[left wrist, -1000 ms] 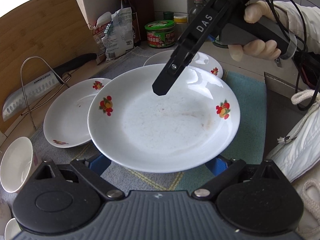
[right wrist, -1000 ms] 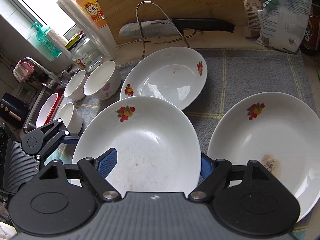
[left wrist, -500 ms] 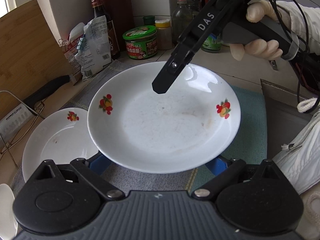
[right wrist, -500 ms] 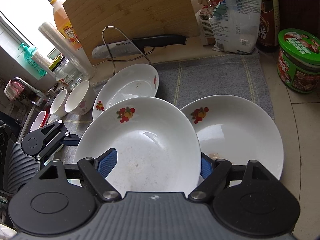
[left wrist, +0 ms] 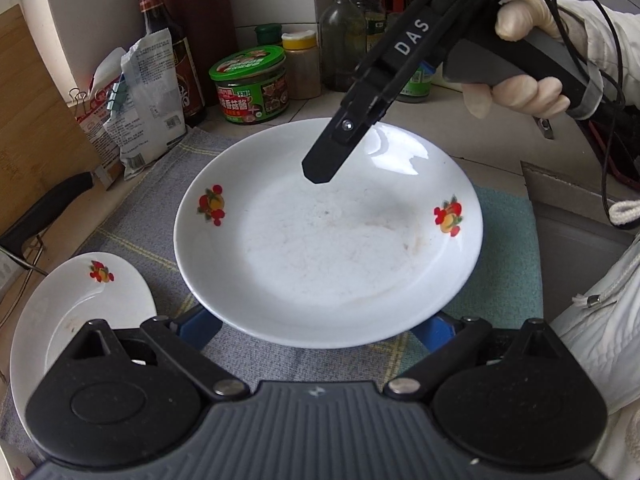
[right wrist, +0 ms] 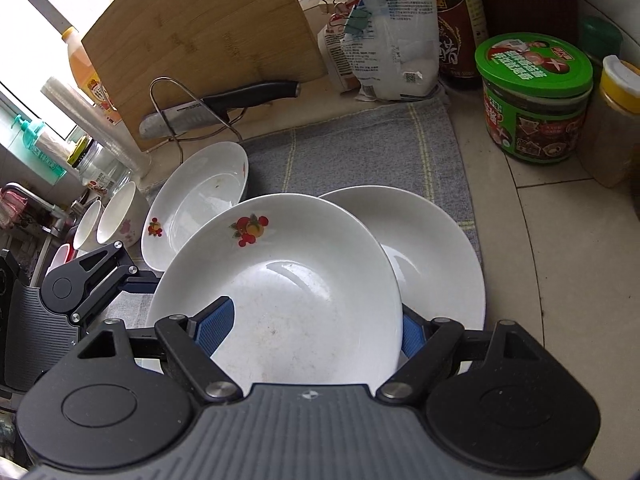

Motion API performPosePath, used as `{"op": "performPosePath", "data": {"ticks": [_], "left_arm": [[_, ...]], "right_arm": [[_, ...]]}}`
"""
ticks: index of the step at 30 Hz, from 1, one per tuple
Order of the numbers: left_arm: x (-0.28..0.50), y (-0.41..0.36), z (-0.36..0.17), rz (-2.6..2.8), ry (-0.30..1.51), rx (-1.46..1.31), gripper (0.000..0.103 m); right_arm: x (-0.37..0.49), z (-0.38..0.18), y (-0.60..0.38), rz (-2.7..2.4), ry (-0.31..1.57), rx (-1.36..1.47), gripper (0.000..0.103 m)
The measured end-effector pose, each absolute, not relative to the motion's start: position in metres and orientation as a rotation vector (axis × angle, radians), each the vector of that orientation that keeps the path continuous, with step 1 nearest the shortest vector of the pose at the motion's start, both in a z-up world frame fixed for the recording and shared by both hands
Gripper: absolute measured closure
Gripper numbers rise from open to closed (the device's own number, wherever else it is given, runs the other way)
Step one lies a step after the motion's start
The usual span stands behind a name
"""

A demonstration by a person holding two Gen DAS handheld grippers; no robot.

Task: Organize plates and bowls
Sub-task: 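Carry the flowered plate with the left tool onto another white plate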

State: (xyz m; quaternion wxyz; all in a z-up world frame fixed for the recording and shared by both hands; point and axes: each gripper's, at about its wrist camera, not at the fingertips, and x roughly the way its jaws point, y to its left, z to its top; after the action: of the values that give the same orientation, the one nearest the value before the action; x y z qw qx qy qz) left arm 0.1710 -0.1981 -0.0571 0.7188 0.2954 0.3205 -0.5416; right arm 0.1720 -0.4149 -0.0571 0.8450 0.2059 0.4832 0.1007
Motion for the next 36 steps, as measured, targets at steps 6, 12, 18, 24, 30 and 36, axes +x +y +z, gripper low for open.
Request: {"op": "performPosePath", "data": {"ticks": [6,12,18,24,30,36], "left_arm": [[0.175,-0.209,-0.06,-1.204,0.718,0.656,0.004],[0.177,-0.217,-0.065,-1.206,0.735,0.661,0.004],[0.179,-0.22,-0.067,-1.202,0.75,0.656,0.004],[0.185,-0.223,-0.069,-1.183,0.771,0.65,0.005],[0.185,-0.224,-0.071,-1.173,0.765,0.656,0.005],[0.186,-0.225,-0.072,-1.177,0.768,0.658,0.005]], "right_arm": [[0.173,-0.062,-0.425,0.195,1.023,0.433,0.016],[0.174,-0.067,-0.433,0.183,1.029,0.441,0.016],[0.175,-0.072,-0.436,0.177,1.038,0.447,0.016],[0.178,-0.076,-0.439,0.174,1.046,0.453,0.016],[0.178,-0.079,-0.44,0.167,1.056,0.455,0.016],[0.178,-0.078,-0.441,0.168,1.057,0.463,0.016]]}}
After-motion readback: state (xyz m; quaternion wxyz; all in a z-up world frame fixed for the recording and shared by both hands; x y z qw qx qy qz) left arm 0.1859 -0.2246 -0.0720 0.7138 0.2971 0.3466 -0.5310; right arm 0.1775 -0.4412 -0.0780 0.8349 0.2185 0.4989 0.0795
